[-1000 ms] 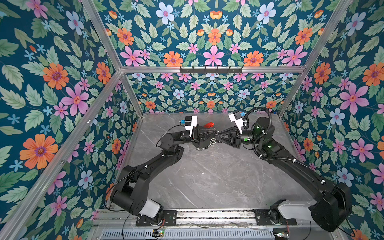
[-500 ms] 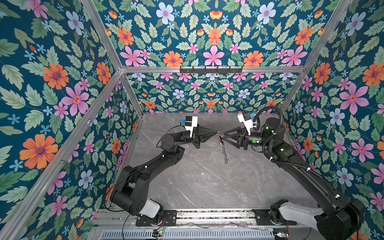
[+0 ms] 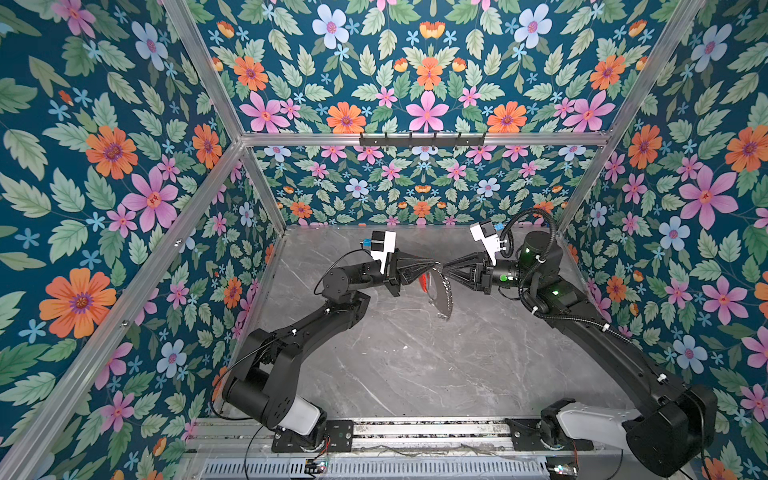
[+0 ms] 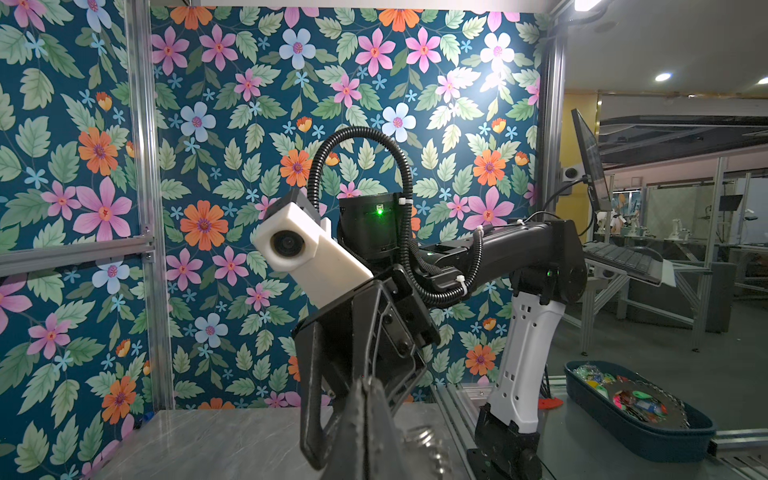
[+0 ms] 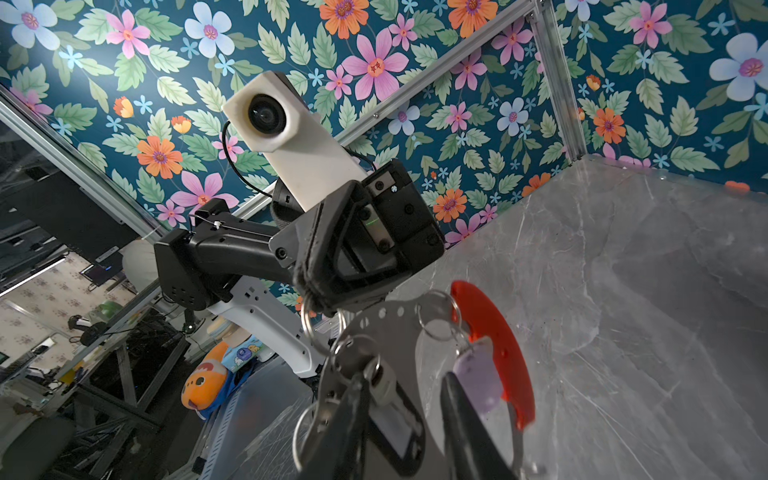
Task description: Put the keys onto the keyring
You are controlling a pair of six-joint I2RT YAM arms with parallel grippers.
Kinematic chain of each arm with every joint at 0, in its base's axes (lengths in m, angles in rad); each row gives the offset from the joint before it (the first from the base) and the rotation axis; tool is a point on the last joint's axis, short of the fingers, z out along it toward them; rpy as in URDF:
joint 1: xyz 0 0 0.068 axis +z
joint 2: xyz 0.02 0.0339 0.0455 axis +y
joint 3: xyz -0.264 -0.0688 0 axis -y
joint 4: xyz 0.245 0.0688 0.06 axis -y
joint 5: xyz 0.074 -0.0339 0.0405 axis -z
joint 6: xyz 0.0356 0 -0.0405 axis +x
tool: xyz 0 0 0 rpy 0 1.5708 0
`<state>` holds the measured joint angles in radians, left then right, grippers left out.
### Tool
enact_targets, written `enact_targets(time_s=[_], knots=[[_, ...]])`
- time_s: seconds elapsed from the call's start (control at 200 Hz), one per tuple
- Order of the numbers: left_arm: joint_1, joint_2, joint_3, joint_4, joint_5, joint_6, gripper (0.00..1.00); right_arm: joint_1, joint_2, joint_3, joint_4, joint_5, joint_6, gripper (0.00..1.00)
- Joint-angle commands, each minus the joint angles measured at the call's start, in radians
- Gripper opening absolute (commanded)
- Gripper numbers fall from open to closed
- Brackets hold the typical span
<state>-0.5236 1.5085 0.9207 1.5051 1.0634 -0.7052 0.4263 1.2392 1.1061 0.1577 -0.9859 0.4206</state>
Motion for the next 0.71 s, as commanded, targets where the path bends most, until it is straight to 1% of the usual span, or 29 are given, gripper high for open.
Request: enact_targets(time_s=[0.0,0.265,0.395,0.545,0.7], knots=[[0.0,0.002,0.012,0.063,-0.012,-0.02,0.0,0.009,0.008,0.01,0.075,-0.026,0.036,0.31],[-0.001,0.023,0.03,0.074,-0.018,-0.035,0.0,0.021,0.009,0.0,0.077,-0.026,0.034,0.31],[-0.004,0.042,0.041,0.102,-0.02,-0.061,0.0,0.033,0.017,-0.001,0.086,-0.026,0.037,0.33],[-0.004,0.049,0.047,0.107,-0.019,-0.07,0.0,0.043,0.029,0.004,0.091,-0.027,0.04,0.33],[-0.004,0.048,0.046,0.107,-0.018,-0.07,0.0,0.043,0.027,-0.001,0.081,-0.024,0.032,0.29]])
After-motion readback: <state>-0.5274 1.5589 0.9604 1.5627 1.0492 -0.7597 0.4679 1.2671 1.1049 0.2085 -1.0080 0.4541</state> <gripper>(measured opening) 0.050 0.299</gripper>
